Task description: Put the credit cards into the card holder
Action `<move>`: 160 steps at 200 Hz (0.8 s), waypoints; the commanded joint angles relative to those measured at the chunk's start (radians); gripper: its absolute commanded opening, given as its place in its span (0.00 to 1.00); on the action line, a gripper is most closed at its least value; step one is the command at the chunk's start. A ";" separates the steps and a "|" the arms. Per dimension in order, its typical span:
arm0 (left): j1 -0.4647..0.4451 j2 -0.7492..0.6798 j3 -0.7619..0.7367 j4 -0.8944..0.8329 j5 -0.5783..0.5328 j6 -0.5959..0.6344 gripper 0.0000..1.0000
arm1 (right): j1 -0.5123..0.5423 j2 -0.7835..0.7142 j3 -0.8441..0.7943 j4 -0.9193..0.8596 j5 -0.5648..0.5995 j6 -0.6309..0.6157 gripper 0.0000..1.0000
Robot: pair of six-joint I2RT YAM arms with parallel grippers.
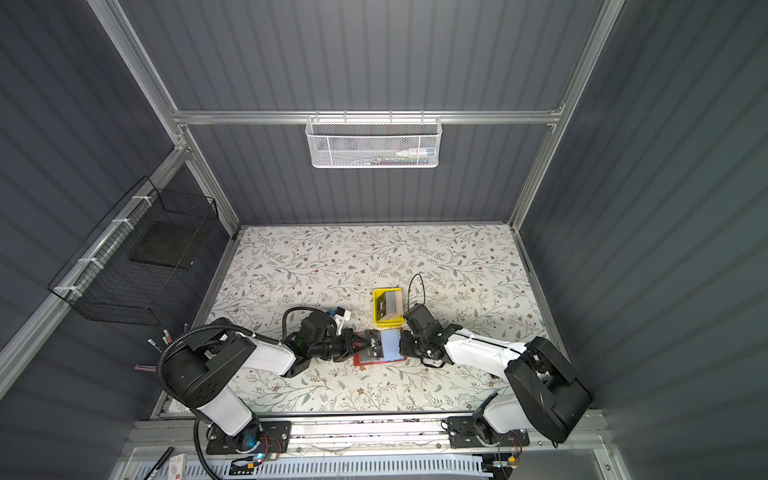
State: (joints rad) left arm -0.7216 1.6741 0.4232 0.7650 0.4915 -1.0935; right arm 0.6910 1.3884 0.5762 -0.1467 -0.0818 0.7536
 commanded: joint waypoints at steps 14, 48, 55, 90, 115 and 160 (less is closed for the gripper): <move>-0.009 0.006 -0.009 -0.013 0.016 0.006 0.00 | 0.003 -0.010 -0.004 -0.010 0.010 -0.010 0.16; -0.009 -0.017 0.002 -0.075 0.008 0.036 0.00 | 0.004 -0.011 -0.005 -0.011 0.010 -0.009 0.17; -0.007 -0.025 0.006 -0.095 0.003 0.045 0.00 | 0.003 -0.012 -0.005 -0.011 0.008 -0.010 0.16; -0.008 -0.082 0.029 -0.229 -0.031 0.109 0.00 | 0.004 -0.012 -0.008 -0.009 0.010 -0.009 0.16; -0.009 -0.090 0.038 -0.248 -0.038 0.118 0.00 | 0.003 -0.003 -0.004 -0.006 0.009 -0.009 0.16; -0.009 -0.052 0.031 -0.169 -0.017 0.082 0.00 | 0.002 0.004 0.001 -0.005 0.007 -0.011 0.17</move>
State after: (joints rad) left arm -0.7216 1.5986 0.4461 0.5861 0.4717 -1.0138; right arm 0.6910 1.3884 0.5762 -0.1459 -0.0822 0.7536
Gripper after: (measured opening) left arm 0.047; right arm 0.166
